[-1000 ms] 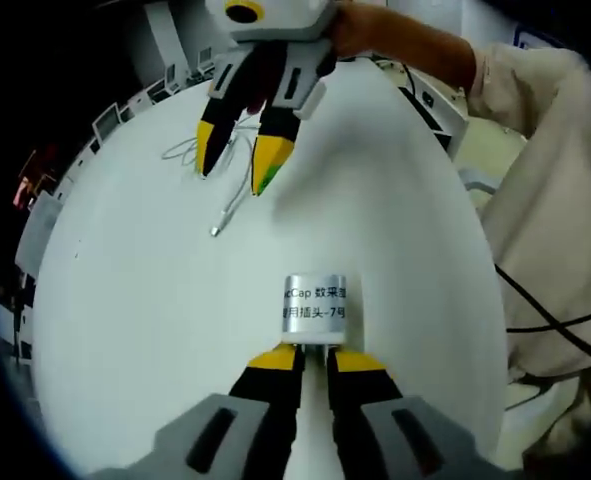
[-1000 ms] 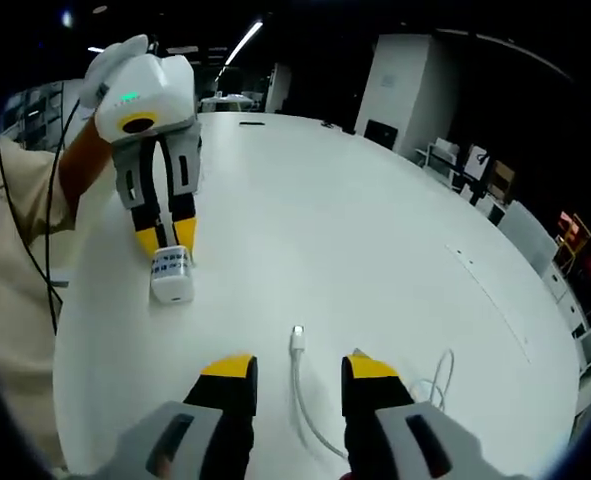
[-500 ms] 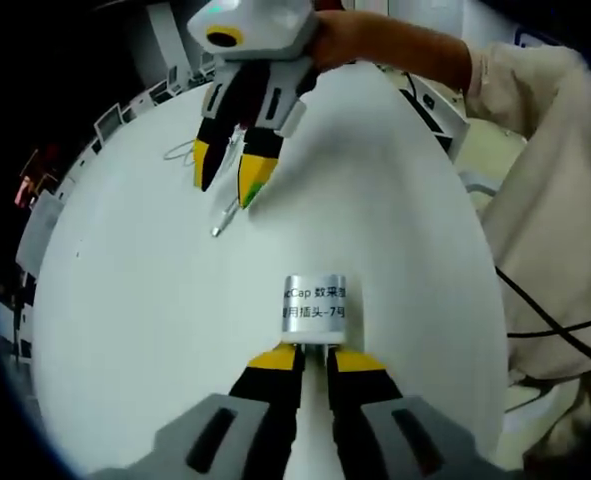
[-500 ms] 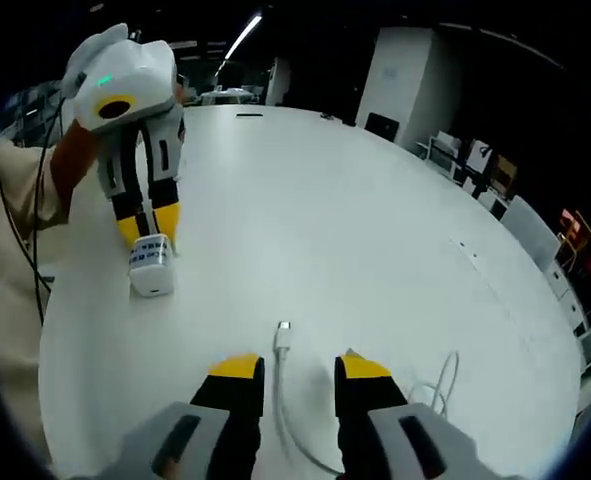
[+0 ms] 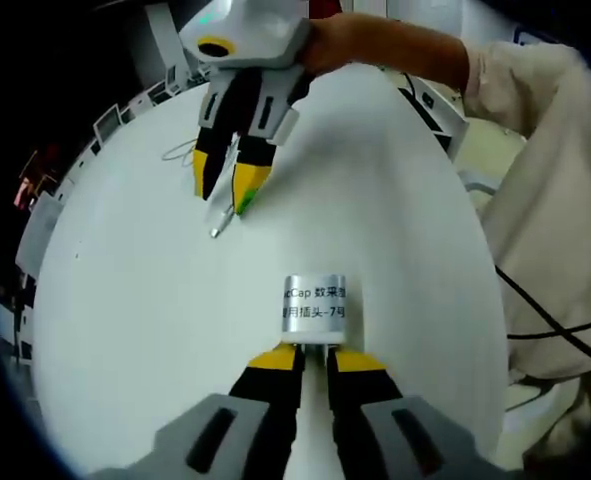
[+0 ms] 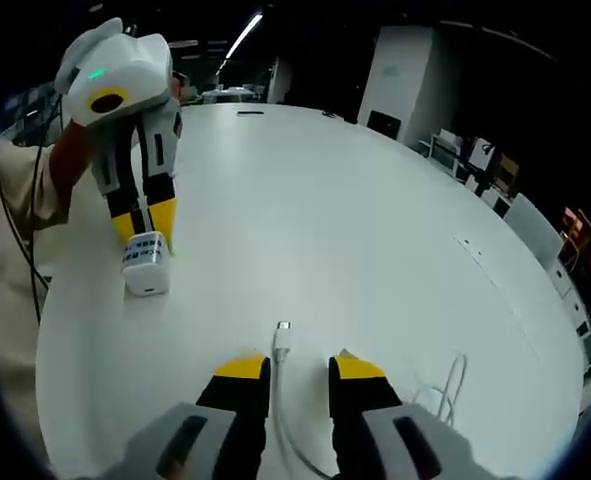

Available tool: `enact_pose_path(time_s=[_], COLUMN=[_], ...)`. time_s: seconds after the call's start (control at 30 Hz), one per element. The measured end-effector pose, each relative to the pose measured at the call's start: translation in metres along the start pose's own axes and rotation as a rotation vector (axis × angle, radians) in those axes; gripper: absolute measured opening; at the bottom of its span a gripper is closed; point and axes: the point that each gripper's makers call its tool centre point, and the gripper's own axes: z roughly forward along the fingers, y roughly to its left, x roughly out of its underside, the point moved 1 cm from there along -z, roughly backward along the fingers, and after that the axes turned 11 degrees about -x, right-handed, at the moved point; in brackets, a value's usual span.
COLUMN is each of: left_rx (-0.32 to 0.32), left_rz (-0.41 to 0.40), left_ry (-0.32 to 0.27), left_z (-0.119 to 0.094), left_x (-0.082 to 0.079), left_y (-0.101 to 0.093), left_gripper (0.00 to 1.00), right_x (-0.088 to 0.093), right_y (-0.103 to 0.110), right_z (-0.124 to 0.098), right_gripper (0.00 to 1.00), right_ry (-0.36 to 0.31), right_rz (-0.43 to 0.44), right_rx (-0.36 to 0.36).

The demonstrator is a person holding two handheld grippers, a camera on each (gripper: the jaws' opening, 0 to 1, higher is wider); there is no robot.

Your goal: Plug the desk Type‑C cable into the charger adapter.

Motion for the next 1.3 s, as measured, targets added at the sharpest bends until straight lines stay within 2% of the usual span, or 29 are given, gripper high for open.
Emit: enact_pose_path(time_s=[0.37,0.53,0.67,0.8,1.03,1.3], left_rx=[0.003,0.003,0.004,0.006,0.01,0.009], left_rz=[0.002,0.001,0.0,0.001,0.004,-0.002], left_ry=[0.005,0.004,0.003,-0.004,-0.002,-0.006], left_z=[0.001,0.001,0.001,0.002,0.002,0.001], left_x=[-0.002,-0.002,-0.003,-0.004,-0.004,-0.003], left_y=[-0.001,0.0,-0.001,-0.001,-0.001,0.0], left_gripper=[0.11,0.11,0.11,0.11,0.11,0.11], right_x=[0.0,0.001,0.0,0.0,0.001,0.0], right_y=[0.001,0.005,0.01,0.01,0.009,0.02], right_z=[0.002,0.003,0.006,0.006,0.004,-0.006], right_gripper=[0.21,0.16,0.06,0.06,0.05,0.05], right_ry=[-0.011,-0.03,-0.048,-0.057,-0.059,-0.088], right_rz=[0.012,0.053,0.078,0.102,0.074,0.076], right_rx=[-0.026,-0.066,-0.1,-0.102,-0.088,-0.137])
